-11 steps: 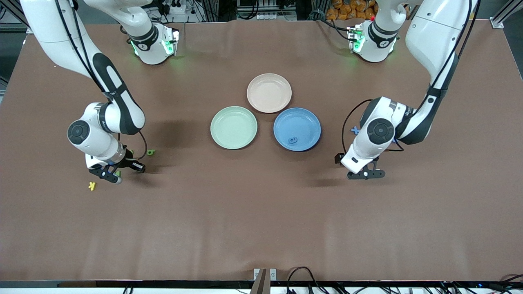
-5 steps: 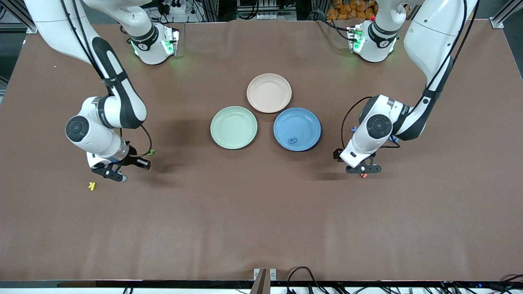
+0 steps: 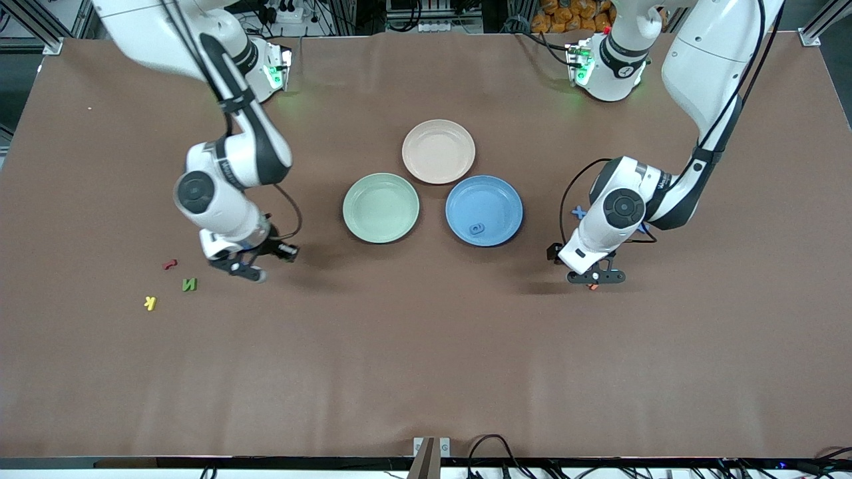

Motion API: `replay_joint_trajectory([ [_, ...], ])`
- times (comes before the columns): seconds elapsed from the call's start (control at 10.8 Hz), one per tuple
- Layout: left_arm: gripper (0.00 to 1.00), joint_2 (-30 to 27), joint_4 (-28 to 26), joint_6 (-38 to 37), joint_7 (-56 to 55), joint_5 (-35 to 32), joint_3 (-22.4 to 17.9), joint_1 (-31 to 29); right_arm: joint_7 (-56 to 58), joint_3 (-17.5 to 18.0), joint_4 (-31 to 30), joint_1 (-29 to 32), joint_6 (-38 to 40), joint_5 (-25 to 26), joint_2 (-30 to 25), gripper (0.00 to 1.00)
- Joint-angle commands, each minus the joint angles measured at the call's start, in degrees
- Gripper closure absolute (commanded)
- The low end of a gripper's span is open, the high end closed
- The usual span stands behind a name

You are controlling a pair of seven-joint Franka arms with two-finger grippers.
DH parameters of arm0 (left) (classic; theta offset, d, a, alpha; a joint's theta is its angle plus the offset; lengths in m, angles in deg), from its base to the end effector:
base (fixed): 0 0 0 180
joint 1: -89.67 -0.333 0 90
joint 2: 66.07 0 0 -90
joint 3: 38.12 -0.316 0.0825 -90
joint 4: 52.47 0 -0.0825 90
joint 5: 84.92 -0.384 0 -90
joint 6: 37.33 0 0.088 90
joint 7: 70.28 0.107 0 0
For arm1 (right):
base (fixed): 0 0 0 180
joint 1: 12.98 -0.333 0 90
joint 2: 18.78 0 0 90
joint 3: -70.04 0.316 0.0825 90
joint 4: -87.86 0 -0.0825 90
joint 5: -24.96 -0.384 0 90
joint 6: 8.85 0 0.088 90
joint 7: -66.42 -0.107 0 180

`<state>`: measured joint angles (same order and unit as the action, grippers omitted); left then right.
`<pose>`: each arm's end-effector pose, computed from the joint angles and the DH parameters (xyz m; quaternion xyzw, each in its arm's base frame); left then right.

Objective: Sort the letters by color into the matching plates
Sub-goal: 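Carry the green u to the green plate and release with the right gripper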

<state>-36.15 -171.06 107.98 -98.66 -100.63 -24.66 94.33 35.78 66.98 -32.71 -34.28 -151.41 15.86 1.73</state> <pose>0.5538 -0.1849 0.1778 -0.9997 0.0107 0.0072 0.0220 0.5549 0.1825 0.2487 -0.9849 0.1679 0.0040 0.0418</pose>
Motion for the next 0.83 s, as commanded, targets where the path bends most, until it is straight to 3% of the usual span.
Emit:
replay_joint_trajectory([
  [0.0,0.0,0.4,-0.4,1.0,0.3,-1.5,0.6,-0.8,-7.1,-0.5,-0.7,-8.7,1.1,-0.9,-1.3,0.93],
  [0.46,0.01,0.8,-0.5,1.7,1.3,-1.5,0.6,-0.9,-13.1,-0.5,-0.8,-19.3,0.9,-0.8,0.4,0.93],
  [0.56,0.19,0.8,-0.5,1.7,1.3,-1.5,0.6,-1.5,-14.0,-0.5,-0.7,-20.4,0.6,-0.7,1.3,0.93],
  [0.65,0.45,0.7,-0.6,1.7,1.3,-1.5,0.6,-1.7,-14.9,-0.5,-0.5,-21.7,0.4,-0.6,1.6,0.92],
  [0.74,0.82,0.7,-0.6,1.7,1.3,-1.4,0.6,-1.7,-15.3,-0.5,-0.4,-22.1,0.5,-0.5,1.7,0.72],
])
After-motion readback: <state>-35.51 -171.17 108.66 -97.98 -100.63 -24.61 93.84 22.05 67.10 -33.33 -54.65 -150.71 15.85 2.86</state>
